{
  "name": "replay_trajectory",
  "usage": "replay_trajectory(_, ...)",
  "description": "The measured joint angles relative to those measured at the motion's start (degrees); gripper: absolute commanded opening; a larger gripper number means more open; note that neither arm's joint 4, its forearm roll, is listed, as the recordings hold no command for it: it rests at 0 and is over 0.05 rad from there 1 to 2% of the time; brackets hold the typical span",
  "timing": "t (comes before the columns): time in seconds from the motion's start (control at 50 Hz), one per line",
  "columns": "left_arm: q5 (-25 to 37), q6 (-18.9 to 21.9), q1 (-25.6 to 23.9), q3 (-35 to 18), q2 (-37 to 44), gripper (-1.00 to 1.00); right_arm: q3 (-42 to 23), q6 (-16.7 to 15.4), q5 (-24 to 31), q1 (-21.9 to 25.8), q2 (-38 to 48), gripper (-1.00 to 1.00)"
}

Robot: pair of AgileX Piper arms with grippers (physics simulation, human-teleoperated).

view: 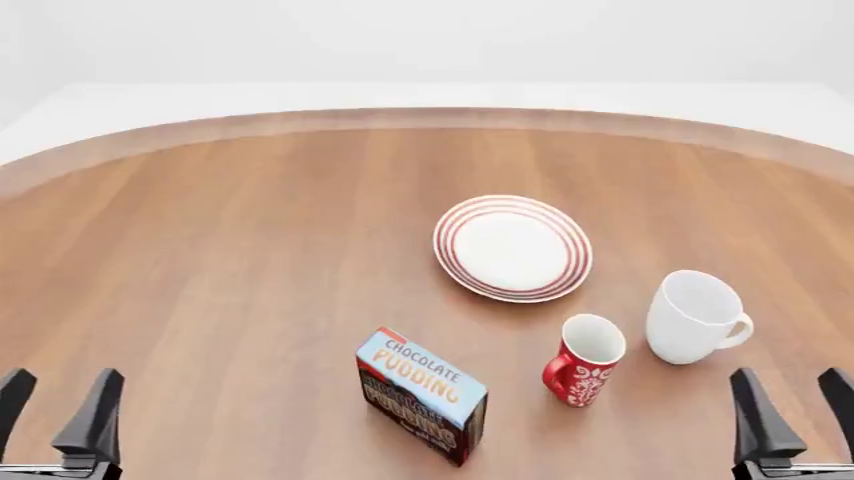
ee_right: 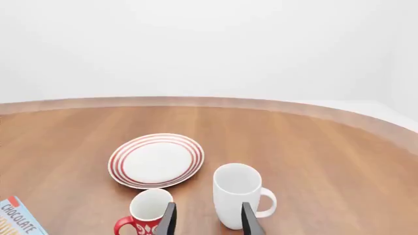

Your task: Put the chocolate pudding to the right of the plate.

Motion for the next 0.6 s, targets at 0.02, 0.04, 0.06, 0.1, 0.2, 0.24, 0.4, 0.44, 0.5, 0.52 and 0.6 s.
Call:
replay_trajectory(0.02, 0.00, 0.00, 0.00, 0.00, 0.00, 1.00, -0.01, 0.02, -0.05, 0.01, 0.05, 1.00)
replay_trajectory(0.04, 0.00, 0.00, 0.00, 0.00, 0.00, 1.00, -0.02, -0.02, -0.08, 0.01, 0.09, 1.00)
replay_trajectory(0.06, 0.00, 0.00, 0.00, 0.00, 0.00, 1.00, -0.04, -0.05, -0.10, 0.00, 0.12, 1.00)
replay_trajectory(0.1, 0.00, 0.00, 0.00, 0.00, 0.00, 1.00, -0.07, -0.13, -0.13, 0.07, 0.19, 1.00)
replay_trajectory(0.2, 0.00, 0.00, 0.00, 0.00, 0.00, 1.00, -0.10, -1.10, -1.49, 0.49, 2.09, 1.00)
replay_trajectory(0.24, 0.00, 0.00, 0.00, 0.00, 0.00, 1.00, -0.19, -1.33, -1.55, 0.64, 2.41, 1.00)
replay_trajectory(0.4, 0.00, 0.00, 0.00, 0.00, 0.00, 1.00, -2.11, -2.60, -1.62, 1.42, 5.71, 1.00)
replay_trajectory(0.44, 0.00, 0.00, 0.00, 0.00, 0.00, 1.00, -3.91, -3.15, -0.58, 1.72, 6.70, 1.00)
replay_trajectory(0.5, 0.00, 0.00, 0.00, 0.00, 0.00, 1.00, -7.44, -4.06, 1.60, 2.31, 8.24, 1.00)
replay_trajectory(0.52, 0.00, 0.00, 0.00, 0.00, 0.00, 1.00, -8.78, -4.35, 2.41, 2.50, 8.76, 1.00)
replay_trajectory(0.6, 0.00, 0.00, 0.00, 0.00, 0.00, 1.00, -15.69, -5.87, 6.60, 3.49, 11.31, 1.00)
